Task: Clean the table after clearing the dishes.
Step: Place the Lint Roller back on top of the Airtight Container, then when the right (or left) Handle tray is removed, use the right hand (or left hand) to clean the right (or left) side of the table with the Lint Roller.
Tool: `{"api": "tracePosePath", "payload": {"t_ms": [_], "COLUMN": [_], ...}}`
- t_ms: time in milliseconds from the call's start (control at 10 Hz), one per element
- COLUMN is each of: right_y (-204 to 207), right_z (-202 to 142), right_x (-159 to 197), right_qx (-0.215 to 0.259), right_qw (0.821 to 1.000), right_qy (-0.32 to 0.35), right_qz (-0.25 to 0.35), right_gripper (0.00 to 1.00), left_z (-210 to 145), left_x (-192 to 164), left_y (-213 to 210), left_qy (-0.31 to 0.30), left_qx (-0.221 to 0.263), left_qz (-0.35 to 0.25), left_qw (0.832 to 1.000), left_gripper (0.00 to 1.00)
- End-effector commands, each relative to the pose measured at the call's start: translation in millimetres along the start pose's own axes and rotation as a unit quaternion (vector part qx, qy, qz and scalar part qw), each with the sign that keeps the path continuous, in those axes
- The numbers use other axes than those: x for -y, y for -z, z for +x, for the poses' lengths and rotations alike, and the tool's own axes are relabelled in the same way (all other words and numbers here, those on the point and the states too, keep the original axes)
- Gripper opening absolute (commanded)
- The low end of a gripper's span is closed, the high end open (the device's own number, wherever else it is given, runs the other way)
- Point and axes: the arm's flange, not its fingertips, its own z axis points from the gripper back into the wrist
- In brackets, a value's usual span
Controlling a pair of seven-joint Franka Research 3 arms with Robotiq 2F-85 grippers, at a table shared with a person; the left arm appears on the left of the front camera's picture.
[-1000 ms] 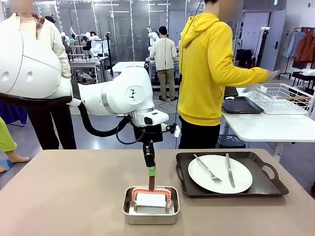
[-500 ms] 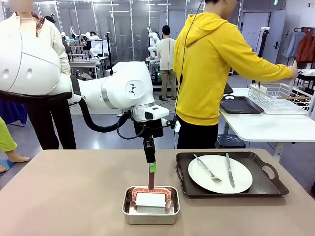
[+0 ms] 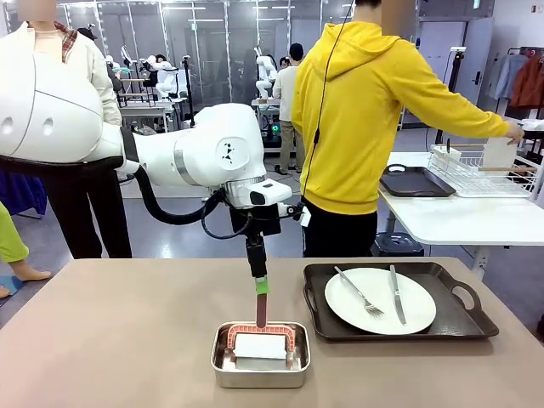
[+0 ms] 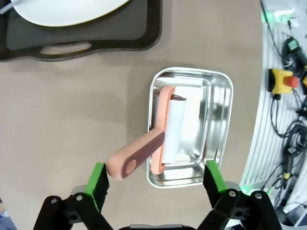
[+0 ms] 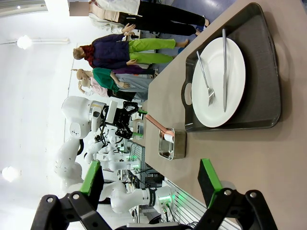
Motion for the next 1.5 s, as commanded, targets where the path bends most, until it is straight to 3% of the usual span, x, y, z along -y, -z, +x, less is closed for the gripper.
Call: {"api": "tracePosePath", "payload": {"t_ms": [0, 500, 700, 800, 1000, 1200, 1300, 1400], "right_y": [0, 0, 0, 0, 0, 0, 0, 0], "right_z": [0, 0, 0, 0, 0, 0, 0, 0], "right_x": [-4, -4, -4, -4, -4, -4, -4, -4], "right_qx": [0.004, 0.004, 0.004, 0.004, 0.004, 0.004, 0.004, 0.004], "right_qw": [1.000, 1.000, 1.000, 1.000, 1.000, 1.000, 1.000, 1.000], "right_qy": [-0.007, -0.007, -0.007, -0.007, -0.007, -0.007, -0.007, -0.007], "right_qz": [0.007, 0.007, 0.007, 0.007, 0.007, 0.007, 0.007, 0.007], "right_gripper": [1.00, 1.00, 1.00, 1.00, 1.00, 1.00, 1.00, 1.00], "left_z": [1, 4, -48, -85, -168, -264, -340, -386], "left_x": [2, 2, -18, -22, -10, 10, 27, 40], "left_y": [4, 7, -24, -38, -52, -63, -63, -61], "left_qy": [0.011, 0.004, -0.149, -0.207, -0.296, -0.362, -0.412, -0.433], "left_qx": [0.007, -0.001, 0.082, 0.158, 0.286, 0.407, 0.466, 0.501], "left_qz": [-0.012, -0.007, -0.074, -0.116, -0.172, -0.170, -0.169, -0.168], "left_qw": [1.000, 1.000, 0.983, 0.958, 0.895, 0.821, 0.764, 0.730], "left_gripper": [1.00, 0.98, 1.00, 1.00, 1.00, 1.00, 1.00, 1.00]}}
